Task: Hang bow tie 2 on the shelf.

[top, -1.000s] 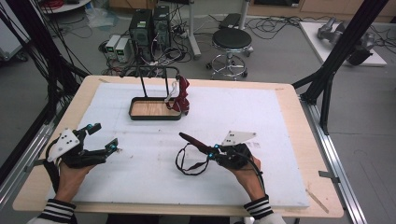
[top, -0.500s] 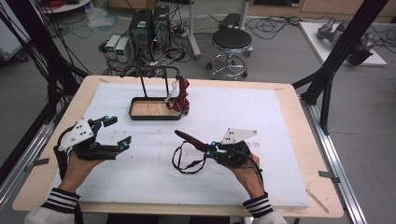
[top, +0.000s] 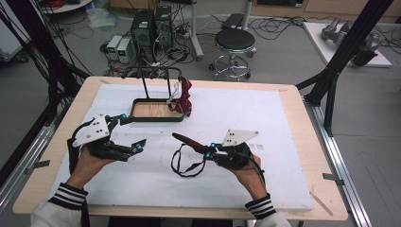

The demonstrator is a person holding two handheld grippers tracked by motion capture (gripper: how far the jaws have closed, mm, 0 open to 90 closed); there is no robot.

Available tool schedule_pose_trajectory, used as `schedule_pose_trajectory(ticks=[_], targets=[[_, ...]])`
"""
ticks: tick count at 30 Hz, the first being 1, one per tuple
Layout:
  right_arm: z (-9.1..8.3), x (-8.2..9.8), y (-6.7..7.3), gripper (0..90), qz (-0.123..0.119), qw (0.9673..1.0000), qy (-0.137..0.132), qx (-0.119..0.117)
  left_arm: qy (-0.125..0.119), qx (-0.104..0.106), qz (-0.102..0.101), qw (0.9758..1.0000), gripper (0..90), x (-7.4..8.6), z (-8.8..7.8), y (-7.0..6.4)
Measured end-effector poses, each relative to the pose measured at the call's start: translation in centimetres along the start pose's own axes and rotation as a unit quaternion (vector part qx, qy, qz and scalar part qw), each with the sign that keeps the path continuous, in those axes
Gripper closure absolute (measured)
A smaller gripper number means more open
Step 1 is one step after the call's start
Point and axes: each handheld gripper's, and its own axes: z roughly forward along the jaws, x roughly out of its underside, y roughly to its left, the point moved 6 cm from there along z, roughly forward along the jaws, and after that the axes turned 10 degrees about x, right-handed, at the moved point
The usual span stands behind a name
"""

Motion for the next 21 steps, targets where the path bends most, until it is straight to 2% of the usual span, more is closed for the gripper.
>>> schedule_pose_trajectory(ticks=[9, 16, 21], targets=[[-0.2, -1.2, 0.1, 81.8, -0.007, 0.9998, -0.017, -0.012, 0.010, 0.031, -0.001, 0.9995, 14.7, -0.4, 1.7, -0.5], [-0.2, -2.3, 0.2, 81.9, -0.017, 0.9995, -0.020, -0.019, 0.009, 0.047, 0.000, 0.9989, 15.7, -1.0, 2.6, -0.5], [-0.2, -2.7, 0.4, 81.8, -0.025, 0.9992, -0.019, -0.024, 0.018, 0.072, 0.007, 0.9973, 19.0, -1.2, 3.3, -0.7]])
